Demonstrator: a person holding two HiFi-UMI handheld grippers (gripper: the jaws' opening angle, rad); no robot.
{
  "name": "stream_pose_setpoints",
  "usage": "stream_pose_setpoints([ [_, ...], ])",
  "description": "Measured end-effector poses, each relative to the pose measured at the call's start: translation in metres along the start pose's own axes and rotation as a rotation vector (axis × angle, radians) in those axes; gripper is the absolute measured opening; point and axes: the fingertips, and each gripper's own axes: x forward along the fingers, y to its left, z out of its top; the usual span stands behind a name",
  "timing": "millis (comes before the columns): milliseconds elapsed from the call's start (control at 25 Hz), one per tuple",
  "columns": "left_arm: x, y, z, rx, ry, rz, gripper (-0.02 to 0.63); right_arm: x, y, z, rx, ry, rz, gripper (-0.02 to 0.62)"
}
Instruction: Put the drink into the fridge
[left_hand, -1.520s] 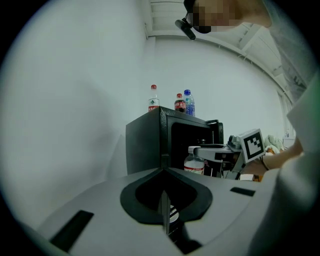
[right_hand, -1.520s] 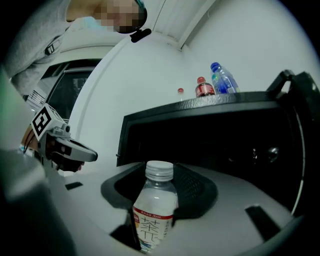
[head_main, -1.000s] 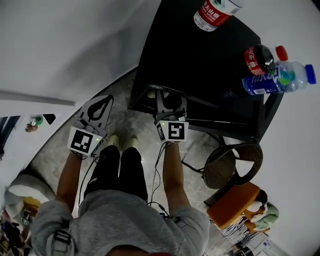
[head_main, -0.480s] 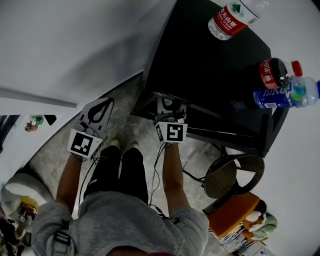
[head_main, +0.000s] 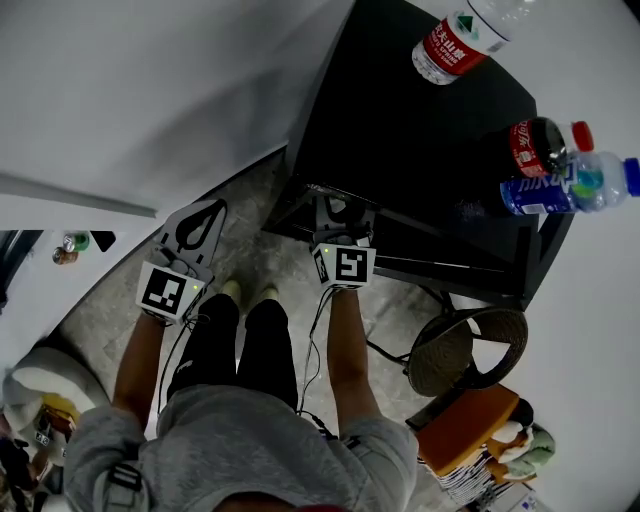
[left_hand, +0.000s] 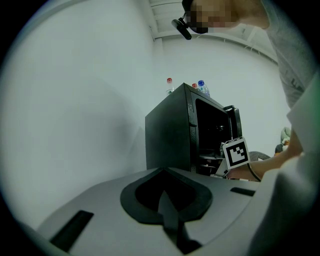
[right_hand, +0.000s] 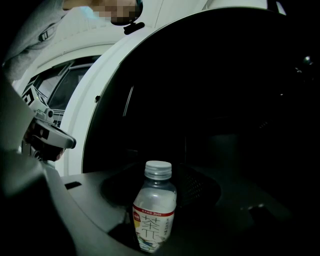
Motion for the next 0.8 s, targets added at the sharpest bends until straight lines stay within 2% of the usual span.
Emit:
stream_pose_setpoints([
  [440, -0.009, -0.01, 0.038, 0.001, -0.035, -0.028, 0.005, -0.032, 0.005, 0.036, -0.015, 0.059, -0.017, 0.206],
  [800, -0.027, -0.032, 0.101, 0.009, -0.06, -0.086, 0.005, -0.079, 0.004, 0.097, 0.017, 0.102, -0.077, 0.175],
])
